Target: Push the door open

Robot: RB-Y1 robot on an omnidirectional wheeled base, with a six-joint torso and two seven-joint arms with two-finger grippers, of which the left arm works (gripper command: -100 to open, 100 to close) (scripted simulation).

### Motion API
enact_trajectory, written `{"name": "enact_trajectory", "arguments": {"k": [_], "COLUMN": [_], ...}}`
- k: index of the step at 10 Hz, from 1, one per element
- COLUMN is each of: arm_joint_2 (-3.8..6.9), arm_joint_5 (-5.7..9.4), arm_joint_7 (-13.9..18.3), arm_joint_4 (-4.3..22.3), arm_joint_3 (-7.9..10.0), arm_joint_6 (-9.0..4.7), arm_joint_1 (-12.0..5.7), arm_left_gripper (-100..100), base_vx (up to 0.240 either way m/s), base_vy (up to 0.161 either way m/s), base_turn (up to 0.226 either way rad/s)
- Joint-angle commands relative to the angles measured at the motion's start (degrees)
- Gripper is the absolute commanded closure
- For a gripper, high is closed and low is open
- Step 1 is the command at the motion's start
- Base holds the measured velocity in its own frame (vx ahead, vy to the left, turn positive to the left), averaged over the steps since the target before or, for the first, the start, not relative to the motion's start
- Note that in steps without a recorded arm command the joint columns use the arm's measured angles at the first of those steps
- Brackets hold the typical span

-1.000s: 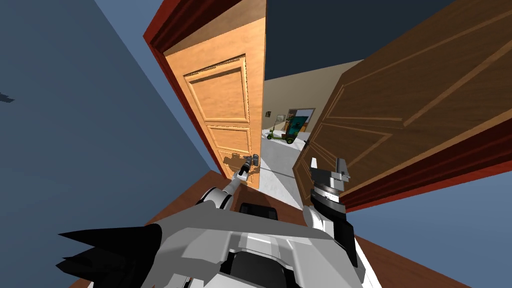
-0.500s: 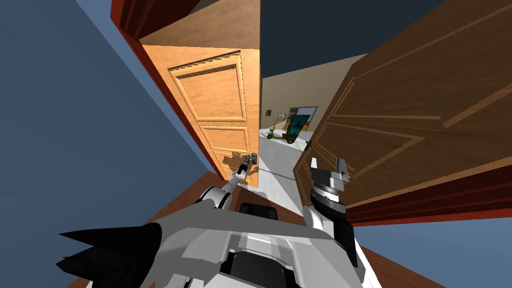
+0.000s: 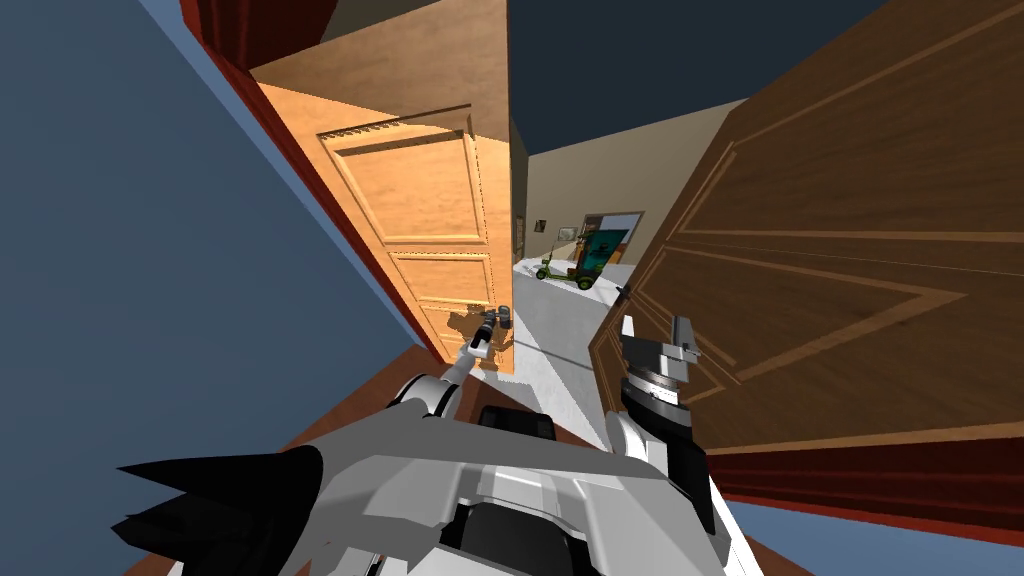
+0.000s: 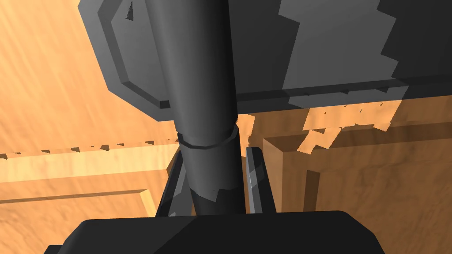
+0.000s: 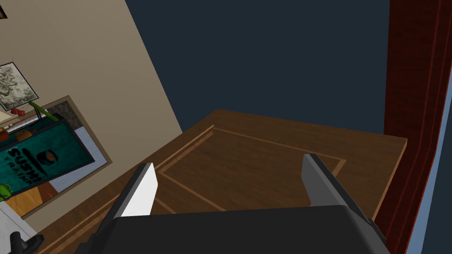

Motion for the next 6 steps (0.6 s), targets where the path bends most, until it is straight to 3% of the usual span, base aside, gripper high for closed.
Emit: {"name": "enact_trajectory", "arguments": {"k": [1,2,6], "arm_joint_2": [1.19,1.19,1.98], "arm_joint_5": [0.52,0.52,1.48], "arm_joint_7": [-0.51,-0.51,-1.48], "arm_joint_4": [-0.19,-0.19,-0.07], "arm_joint_3": [1.66,1.66,4.52], "arm_joint_6": [0.02,0.02,0.19], "arm_joint_1": [-0.05,-0.05,0.11], "arm_left_gripper": [100,100,100], "base_vx": [0.174,0.138,0.162], "base_vy": [-0.109,-0.097,-0.139], "base_turn": [0.042,0.053,0.083]}}
